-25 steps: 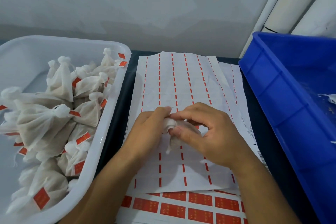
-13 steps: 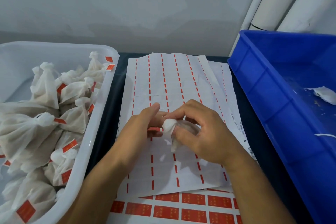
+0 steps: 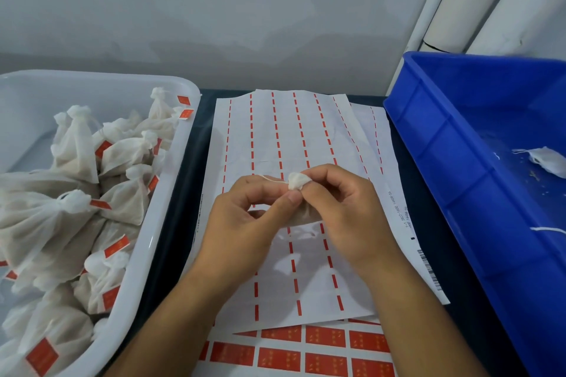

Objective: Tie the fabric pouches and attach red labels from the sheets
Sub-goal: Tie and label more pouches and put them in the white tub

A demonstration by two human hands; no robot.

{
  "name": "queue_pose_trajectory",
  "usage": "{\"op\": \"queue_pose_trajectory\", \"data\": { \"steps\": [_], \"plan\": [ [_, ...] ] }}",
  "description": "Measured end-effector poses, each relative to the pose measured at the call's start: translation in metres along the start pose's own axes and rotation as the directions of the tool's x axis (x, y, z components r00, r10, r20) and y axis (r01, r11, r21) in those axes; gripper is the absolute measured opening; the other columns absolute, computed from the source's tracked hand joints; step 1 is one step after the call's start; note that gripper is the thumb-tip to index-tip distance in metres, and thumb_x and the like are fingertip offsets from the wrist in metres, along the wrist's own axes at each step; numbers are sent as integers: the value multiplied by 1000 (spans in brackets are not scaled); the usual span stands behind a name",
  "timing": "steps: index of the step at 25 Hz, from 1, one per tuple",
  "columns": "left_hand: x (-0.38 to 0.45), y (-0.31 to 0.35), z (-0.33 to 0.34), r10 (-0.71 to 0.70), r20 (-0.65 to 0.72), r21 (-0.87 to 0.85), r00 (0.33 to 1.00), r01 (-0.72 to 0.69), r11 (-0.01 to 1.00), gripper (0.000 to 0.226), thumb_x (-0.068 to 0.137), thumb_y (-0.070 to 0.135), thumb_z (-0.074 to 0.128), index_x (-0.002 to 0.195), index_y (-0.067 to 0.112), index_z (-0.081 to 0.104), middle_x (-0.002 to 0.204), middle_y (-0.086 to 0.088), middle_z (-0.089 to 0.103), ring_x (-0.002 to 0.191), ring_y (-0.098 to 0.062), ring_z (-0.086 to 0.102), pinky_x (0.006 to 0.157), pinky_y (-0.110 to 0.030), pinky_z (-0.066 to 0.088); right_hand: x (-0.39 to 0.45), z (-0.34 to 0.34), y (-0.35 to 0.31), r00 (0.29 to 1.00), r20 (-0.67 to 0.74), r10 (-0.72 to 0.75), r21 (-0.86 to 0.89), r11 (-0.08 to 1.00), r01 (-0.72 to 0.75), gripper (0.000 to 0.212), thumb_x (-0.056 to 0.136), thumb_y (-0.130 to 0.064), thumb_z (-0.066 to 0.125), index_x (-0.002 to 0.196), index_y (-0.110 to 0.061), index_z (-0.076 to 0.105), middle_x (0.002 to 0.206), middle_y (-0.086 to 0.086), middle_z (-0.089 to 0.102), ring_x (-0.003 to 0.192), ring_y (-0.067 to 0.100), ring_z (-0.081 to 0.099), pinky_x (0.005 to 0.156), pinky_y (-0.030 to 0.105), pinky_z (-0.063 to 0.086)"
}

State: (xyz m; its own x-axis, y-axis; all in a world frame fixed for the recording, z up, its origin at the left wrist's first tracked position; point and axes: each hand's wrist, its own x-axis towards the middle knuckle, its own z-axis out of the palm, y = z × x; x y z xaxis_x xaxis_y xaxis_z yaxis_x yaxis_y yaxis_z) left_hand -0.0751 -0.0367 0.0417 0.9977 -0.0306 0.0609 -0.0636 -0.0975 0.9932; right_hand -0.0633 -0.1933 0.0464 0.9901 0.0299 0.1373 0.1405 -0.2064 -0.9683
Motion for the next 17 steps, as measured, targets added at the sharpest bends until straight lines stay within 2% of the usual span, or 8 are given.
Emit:
{"op": "queue_pose_trajectory", "data": {
  "steps": [5, 8, 11, 15, 17],
  "plan": [
    [2, -2, -1, 6, -121, 9, 993, -5, 1000, 14, 79, 47, 74, 79, 33, 80, 96, 16, 70, 97, -1, 66, 74, -4, 48, -1, -1, -3, 994, 30, 103, 102, 989, -105, 16, 98, -26, 66, 90, -22, 79, 85, -4, 76, 83, 9, 71, 73, 16, 56],
    [3, -6, 1, -10, -156, 69, 988, 21, 997, 9, 86, 35, 76, 78, 31, 78, 97, 17, 67, 97, 1, 64, 71, -4, 49, 0, -1, -3, 967, 109, 230, 193, 949, -248, 21, 99, -26, 62, 91, -24, 81, 90, -2, 78, 86, 9, 72, 78, 25, 58],
    [3, -7, 4, -20, -167, 94, 986, 36, 995, 11, 89, 33, 74, 79, 31, 76, 96, 19, 65, 95, 2, 63, 70, -4, 49, 1, -1, -1, 927, 207, 313, 335, 867, -368, 26, 98, -25, 58, 84, -22, 80, 88, -2, 74, 88, 12, 68, 84, 36, 54],
    [2, -6, 6, -43, -148, 58, 988, 52, 997, 11, 88, 35, 71, 79, 31, 75, 95, 18, 66, 95, 2, 64, 72, -3, 48, 1, -1, 2, 858, 323, 400, 544, 663, -514, 18, 81, -28, 66, 86, -15, 78, 97, 9, 67, 97, 23, 63, 79, 36, 56],
    [1, -6, 6, -30, -143, 82, 989, 42, 996, 10, 89, 33, 71, 80, 32, 75, 95, 17, 66, 94, 3, 64, 71, -3, 47, 2, -2, 3, 845, 358, 398, 540, 650, -534, 26, 81, -29, 67, 95, -9, 77, 103, 14, 66, 97, 24, 64, 78, 35, 58]
  ]
}}
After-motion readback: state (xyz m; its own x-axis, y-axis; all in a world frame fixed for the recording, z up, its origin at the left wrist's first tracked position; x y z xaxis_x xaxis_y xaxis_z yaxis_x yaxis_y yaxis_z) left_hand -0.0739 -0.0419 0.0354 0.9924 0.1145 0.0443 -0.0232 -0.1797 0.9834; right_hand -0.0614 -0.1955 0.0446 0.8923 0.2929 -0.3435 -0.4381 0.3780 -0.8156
